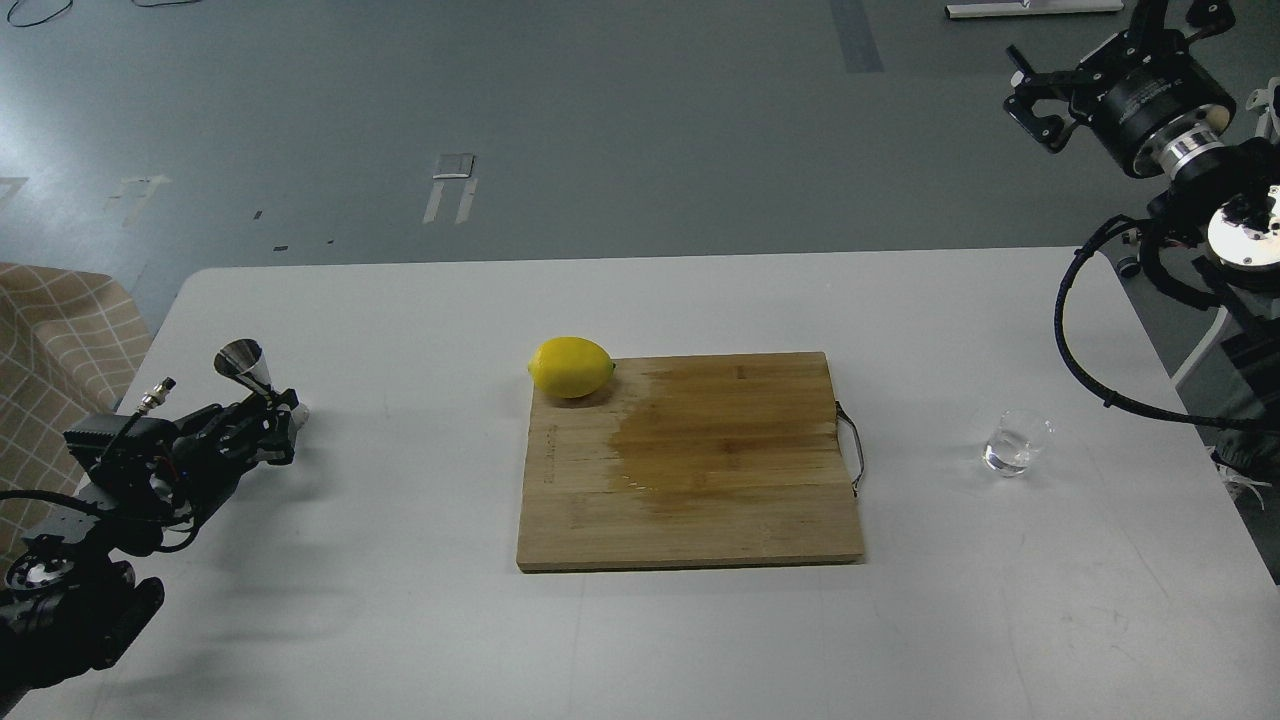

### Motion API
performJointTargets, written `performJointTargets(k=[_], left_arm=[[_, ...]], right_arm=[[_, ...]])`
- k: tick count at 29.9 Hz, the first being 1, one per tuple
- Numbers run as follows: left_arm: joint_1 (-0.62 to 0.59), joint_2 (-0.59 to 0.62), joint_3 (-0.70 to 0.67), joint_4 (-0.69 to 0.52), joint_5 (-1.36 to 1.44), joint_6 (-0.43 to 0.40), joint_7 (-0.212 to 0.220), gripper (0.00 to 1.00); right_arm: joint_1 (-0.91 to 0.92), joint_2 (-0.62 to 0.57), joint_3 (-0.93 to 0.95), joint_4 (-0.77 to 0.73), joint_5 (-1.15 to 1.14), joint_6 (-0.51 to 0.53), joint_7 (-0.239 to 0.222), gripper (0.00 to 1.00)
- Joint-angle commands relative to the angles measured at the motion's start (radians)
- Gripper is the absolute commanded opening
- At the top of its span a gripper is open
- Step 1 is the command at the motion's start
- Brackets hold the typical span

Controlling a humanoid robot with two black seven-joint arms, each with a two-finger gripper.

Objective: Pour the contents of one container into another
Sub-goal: 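Lift the jigger with the left gripper and carry it over the board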

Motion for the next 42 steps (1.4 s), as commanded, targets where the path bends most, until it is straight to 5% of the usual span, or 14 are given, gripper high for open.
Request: performJointTargets(k=[1, 12, 28, 42], left_arm=[[-0.011, 0.0, 0.001, -0.002, 0.0, 0.011, 0.0, 0.0], [-0.069, 0.076, 0.008, -0.089, 0.001, -0.024, 0.0, 0.0], [-0.086, 0.416, -0.002, -0.796, 0.003, -0.196, 0.0, 0.0], [-0.132, 0.415, 0.007, -1.107, 0.007, -0.492, 0.0, 0.0]], right_arm=[[-0.001, -0.001, 0.001, 0.0, 0.0, 0.0, 0.0, 1.0], [-0.001, -0.004, 0.002, 0.0, 0.0, 0.0, 0.0, 1.0], [0.006, -0.004, 0.002, -0.002, -0.001, 0.0, 0.0, 1.0], [0.081, -0.001, -0.005, -0.014, -0.001, -0.005, -0.006, 1.0]])
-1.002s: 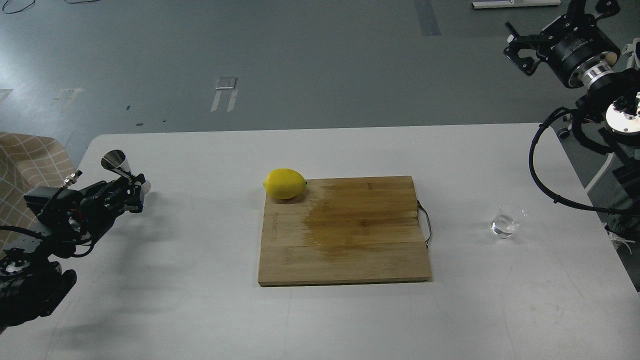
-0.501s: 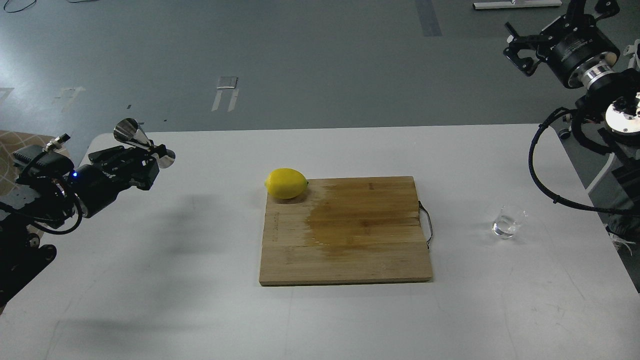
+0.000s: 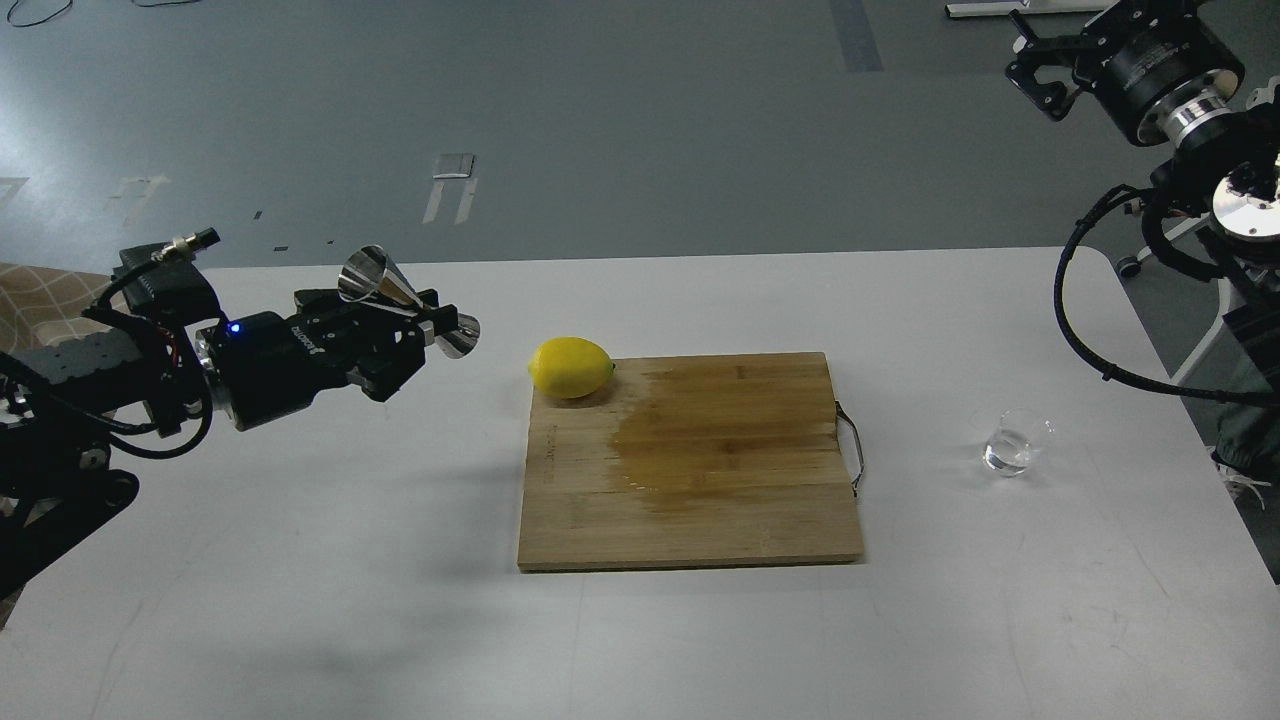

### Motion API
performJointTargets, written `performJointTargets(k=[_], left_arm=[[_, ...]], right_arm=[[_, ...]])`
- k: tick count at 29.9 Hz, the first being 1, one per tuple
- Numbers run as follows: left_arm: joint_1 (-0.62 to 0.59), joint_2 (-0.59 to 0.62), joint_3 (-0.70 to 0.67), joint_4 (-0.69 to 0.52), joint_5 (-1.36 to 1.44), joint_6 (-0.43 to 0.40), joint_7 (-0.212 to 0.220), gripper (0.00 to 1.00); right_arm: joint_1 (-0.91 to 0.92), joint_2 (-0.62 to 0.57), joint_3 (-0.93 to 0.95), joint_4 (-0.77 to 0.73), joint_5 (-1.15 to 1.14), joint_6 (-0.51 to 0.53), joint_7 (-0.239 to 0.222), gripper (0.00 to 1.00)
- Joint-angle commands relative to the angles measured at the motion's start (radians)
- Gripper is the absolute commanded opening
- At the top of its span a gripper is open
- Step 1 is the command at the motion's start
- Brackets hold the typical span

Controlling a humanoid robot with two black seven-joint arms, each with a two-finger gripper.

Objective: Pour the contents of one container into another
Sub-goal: 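Lift the jigger with the left gripper and carry it over the board, then lower the jigger onto the board beside the lemon with the left gripper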

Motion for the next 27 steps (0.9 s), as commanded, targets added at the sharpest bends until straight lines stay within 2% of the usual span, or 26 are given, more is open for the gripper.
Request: performJointTargets(k=[1, 4, 6, 9, 17, 24, 27], left_arm=[[-0.01, -0.011, 0.001, -0.07, 0.004, -0.083, 0.0, 0.0], [-0.033, -0.025, 0.002, -0.11, 0.011, -0.167, 0.0, 0.0], [-0.064, -0.053, 0.002, -0.136, 0.014, -0.251, 0.0, 0.0], [-0.096, -0.089, 0.002, -0.138, 0.051, -0.291, 0.0, 0.0], [-0.17, -0.217, 0.003, -0.089, 0.334, -0.305, 0.0, 0.0], [-0.177, -0.3, 0.005, -0.081, 0.334, -0.308, 0.0, 0.0], [-0.205, -0.326, 0.07, -0.08, 0.334, -0.331, 0.0, 0.0]], right_arm=[[0.022, -0.002, -0.002, -0.003, 0.0, -0.001, -0.006, 1.0], [0.036, -0.002, -0.007, -0.003, 0.0, -0.001, -0.006, 1.0], [0.044, -0.004, -0.008, -0.003, 0.0, 0.0, -0.007, 1.0], [0.047, -0.004, -0.008, -0.003, 0.0, 0.0, -0.009, 1.0], [0.124, -0.001, -0.051, -0.03, -0.031, 0.0, -0.013, 1.0], [0.194, 0.016, -0.109, -0.05, -0.034, -0.014, -0.013, 1.0], [0.211, 0.03, -0.122, -0.05, -0.034, -0.018, -0.013, 1.0]])
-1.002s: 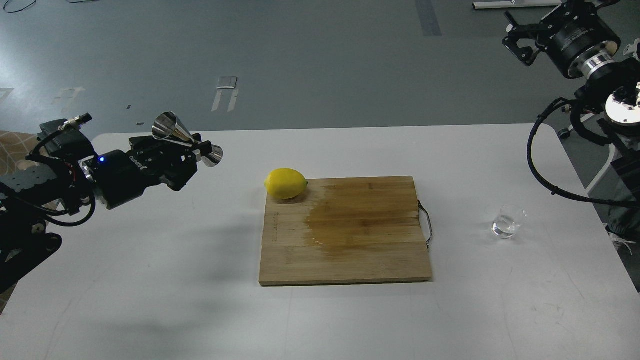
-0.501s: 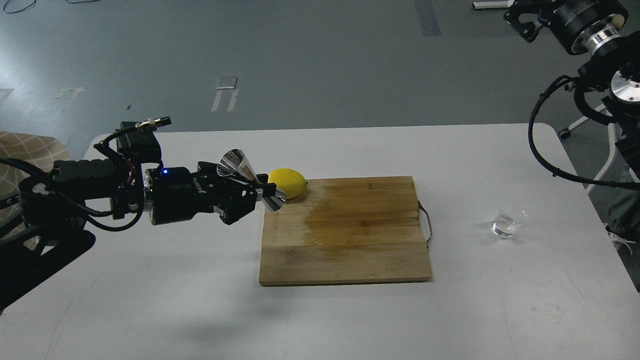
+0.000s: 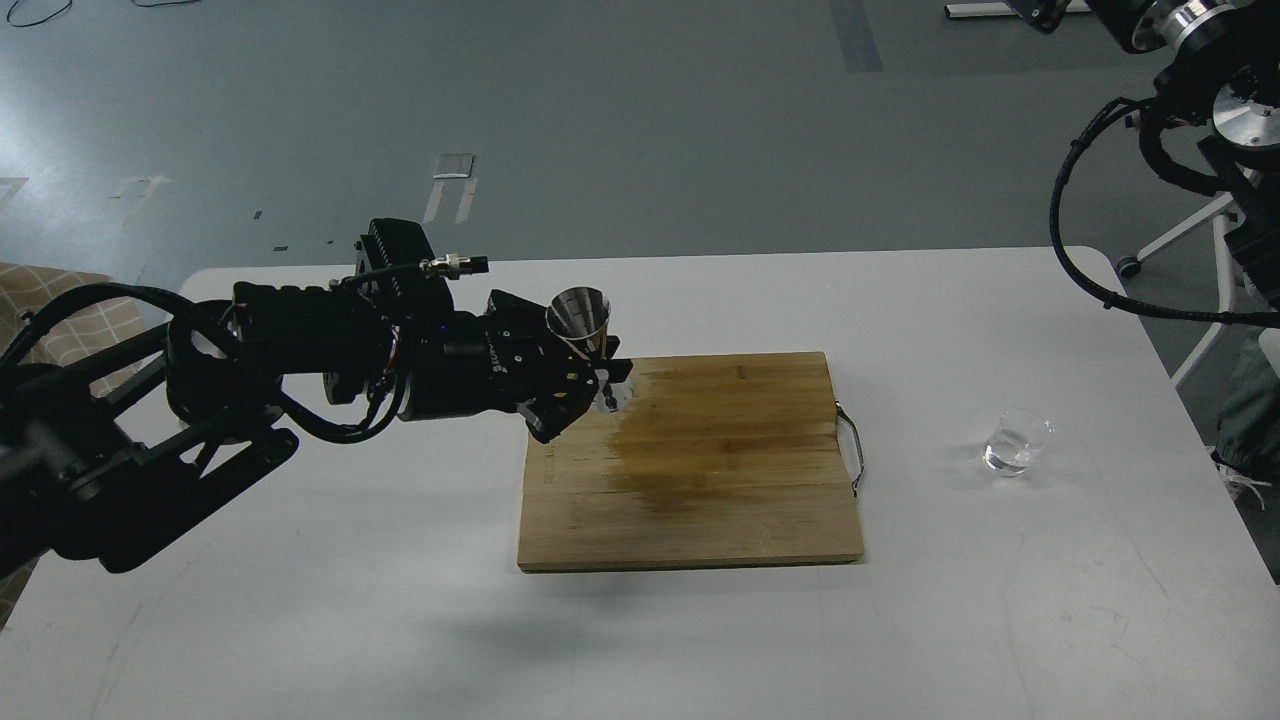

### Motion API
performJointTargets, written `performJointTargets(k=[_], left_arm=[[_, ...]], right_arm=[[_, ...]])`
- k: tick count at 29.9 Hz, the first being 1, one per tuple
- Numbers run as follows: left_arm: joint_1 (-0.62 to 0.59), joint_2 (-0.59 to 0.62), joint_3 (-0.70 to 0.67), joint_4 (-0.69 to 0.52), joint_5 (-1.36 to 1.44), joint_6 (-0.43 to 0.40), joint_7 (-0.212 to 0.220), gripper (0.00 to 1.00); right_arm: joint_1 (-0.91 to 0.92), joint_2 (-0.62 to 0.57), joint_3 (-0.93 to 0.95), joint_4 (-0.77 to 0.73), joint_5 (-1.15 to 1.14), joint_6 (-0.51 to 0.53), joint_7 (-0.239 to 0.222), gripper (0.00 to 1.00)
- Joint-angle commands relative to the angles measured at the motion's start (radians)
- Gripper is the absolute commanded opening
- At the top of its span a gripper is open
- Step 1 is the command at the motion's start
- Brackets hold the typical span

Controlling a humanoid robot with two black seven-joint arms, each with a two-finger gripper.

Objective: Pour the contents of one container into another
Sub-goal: 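Lower the jigger onto the board beside the lemon with the left gripper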

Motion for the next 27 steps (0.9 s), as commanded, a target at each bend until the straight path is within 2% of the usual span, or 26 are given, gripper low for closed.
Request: performJointTargets(k=[1, 5, 9, 16, 23, 27], left_arm=[[-0.03, -0.022, 0.066, 0.001, 0.0, -0.017, 0.0, 0.0], [-0.094, -0.056, 0.18, 0.042, 0.0, -0.019, 0.0, 0.0], [-0.111, -0.095, 0.211, 0.096, 0.0, -0.019, 0.0, 0.0], [-0.119, -0.226, 0.214, 0.256, 0.0, -0.002, 0.0, 0.0], [-0.125, -0.309, 0.208, 0.329, 0.0, 0.01, 0.001, 0.0], [-0.124, -0.341, 0.206, 0.369, 0.0, 0.056, 0.016, 0.0]], right_arm=[[0.015, 0.015, -0.011, -0.001, 0.0, -0.004, 0.0, 1.0], [0.019, 0.024, -0.012, -0.001, 0.0, -0.004, 0.0, 1.0], [0.019, 0.028, -0.014, 0.0, 0.0, -0.004, 0.0, 1.0], [0.019, 0.054, -0.014, 0.0, 0.0, -0.004, 0.0, 1.0], [0.007, 0.054, -0.014, 0.002, 0.0, -0.004, 0.0, 1.0], [0.007, 0.055, -0.018, 0.004, 0.0, -0.004, 0.002, 1.0]])
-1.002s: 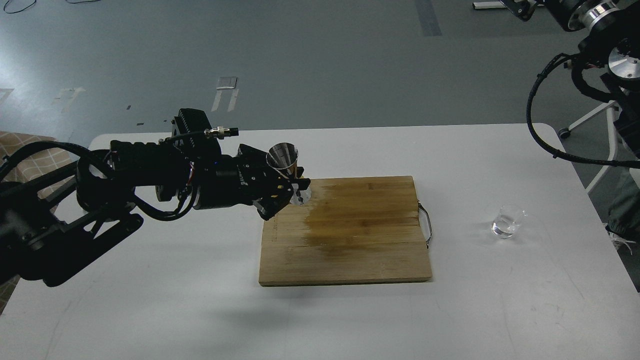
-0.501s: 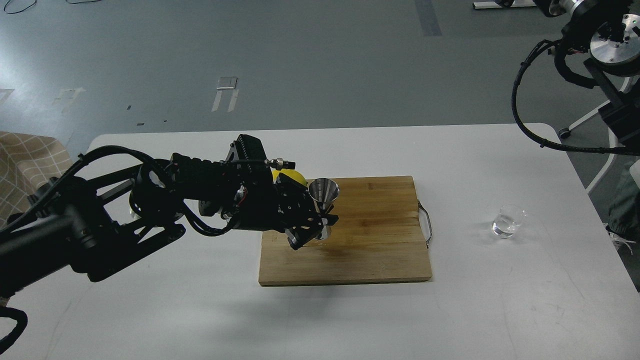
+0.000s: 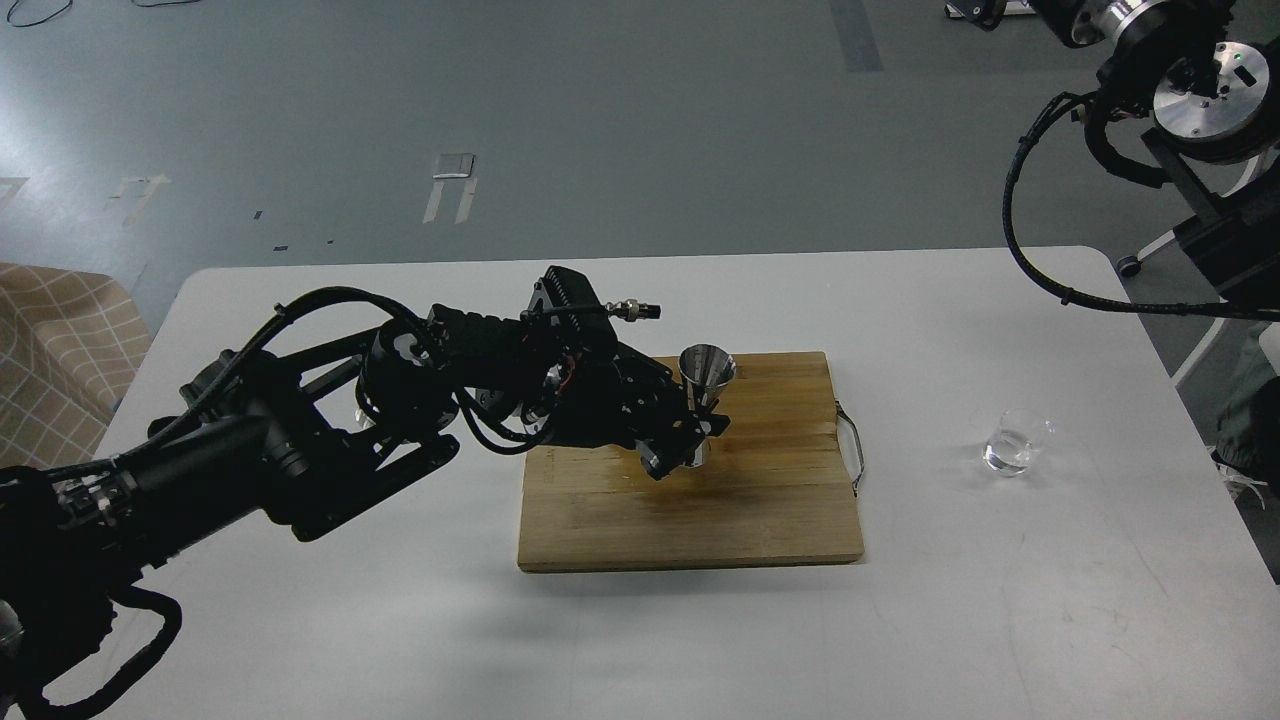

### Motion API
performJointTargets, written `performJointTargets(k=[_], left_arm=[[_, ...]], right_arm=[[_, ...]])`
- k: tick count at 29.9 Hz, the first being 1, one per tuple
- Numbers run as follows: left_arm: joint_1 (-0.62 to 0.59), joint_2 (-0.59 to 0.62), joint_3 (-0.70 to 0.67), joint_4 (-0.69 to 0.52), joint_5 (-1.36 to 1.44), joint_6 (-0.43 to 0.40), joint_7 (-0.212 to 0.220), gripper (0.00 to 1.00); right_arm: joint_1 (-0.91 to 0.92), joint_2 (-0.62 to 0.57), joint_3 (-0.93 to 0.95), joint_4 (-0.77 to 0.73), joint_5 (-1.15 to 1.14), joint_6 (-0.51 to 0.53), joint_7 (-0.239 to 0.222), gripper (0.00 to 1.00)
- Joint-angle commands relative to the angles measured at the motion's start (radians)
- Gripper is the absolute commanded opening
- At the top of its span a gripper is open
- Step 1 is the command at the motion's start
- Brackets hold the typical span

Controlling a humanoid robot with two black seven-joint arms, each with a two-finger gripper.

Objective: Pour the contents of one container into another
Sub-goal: 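Lower the jigger onto the board beside the lemon with the left gripper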

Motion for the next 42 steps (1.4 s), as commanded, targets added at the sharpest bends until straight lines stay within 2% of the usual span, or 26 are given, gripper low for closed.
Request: performJointTargets(k=[1, 3, 5, 13, 18, 27, 42], left_arm=[[0.001, -0.03, -0.005, 0.039, 0.0, 0.035, 0.017, 0.0], [0.0, -0.069, -0.008, 0.085, 0.0, 0.071, 0.054, 0.0], [0.0, -0.082, -0.008, 0.103, 0.0, 0.091, 0.071, 0.0], [0.012, -0.085, -0.002, 0.13, 0.0, 0.113, 0.074, 0.0], [0.033, -0.086, -0.004, 0.156, 0.0, 0.179, 0.104, 0.0], [0.078, -0.062, -0.019, 0.156, 0.0, 0.226, 0.118, 0.0], [0.156, -0.033, -0.016, 0.142, 0.0, 0.228, 0.118, 0.0]], right_arm=[[-0.001, 0.001, -0.001, -0.001, 0.0, 0.0, 0.001, 1.0], [-0.003, 0.001, -0.001, 0.001, -0.001, 0.0, 0.001, 1.0], [-0.004, 0.002, -0.001, -0.001, 0.0, 0.0, 0.001, 1.0], [-0.003, 0.01, -0.001, -0.001, -0.001, 0.0, 0.001, 1.0], [-0.006, 0.014, -0.001, -0.002, -0.001, 0.0, 0.001, 1.0], [-0.006, 0.022, -0.001, -0.002, -0.001, 0.0, 0.004, 1.0], [-0.009, 0.024, -0.002, -0.002, -0.001, 0.0, 0.002, 1.0]])
